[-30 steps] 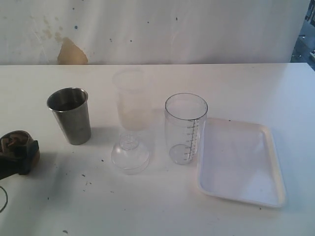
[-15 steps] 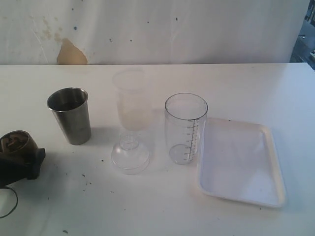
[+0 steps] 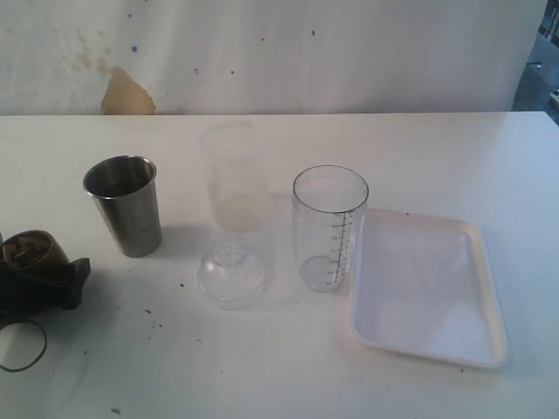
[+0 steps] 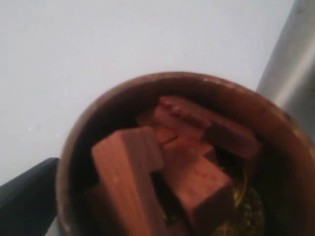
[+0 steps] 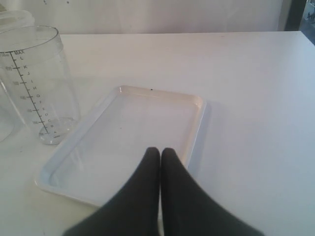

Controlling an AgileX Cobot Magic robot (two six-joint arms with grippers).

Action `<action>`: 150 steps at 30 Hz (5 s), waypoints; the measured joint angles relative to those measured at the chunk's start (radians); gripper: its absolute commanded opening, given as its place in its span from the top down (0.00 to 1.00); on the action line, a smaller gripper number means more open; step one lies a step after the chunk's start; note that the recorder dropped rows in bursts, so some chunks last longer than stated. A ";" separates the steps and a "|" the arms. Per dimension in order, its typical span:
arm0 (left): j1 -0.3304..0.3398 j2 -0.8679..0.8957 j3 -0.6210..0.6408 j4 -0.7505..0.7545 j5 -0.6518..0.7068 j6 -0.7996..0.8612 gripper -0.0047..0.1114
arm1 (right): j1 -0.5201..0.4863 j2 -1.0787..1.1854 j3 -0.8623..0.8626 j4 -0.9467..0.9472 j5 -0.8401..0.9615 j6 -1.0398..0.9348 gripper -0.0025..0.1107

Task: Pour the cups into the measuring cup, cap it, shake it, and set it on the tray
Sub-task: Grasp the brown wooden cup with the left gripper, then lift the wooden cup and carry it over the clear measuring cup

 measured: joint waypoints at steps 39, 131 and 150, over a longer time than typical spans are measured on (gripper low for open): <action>-0.002 -0.465 -0.015 0.306 0.327 -0.271 0.96 | 0.000 0.000 0.000 0.000 0.000 0.000 0.98; -0.617 -0.114 -0.984 0.680 0.868 0.377 0.96 | 0.000 0.000 0.000 0.000 0.000 0.000 0.98; -0.617 -0.114 -0.984 0.730 0.880 0.476 0.96 | 0.000 0.000 0.000 0.000 0.000 0.000 0.98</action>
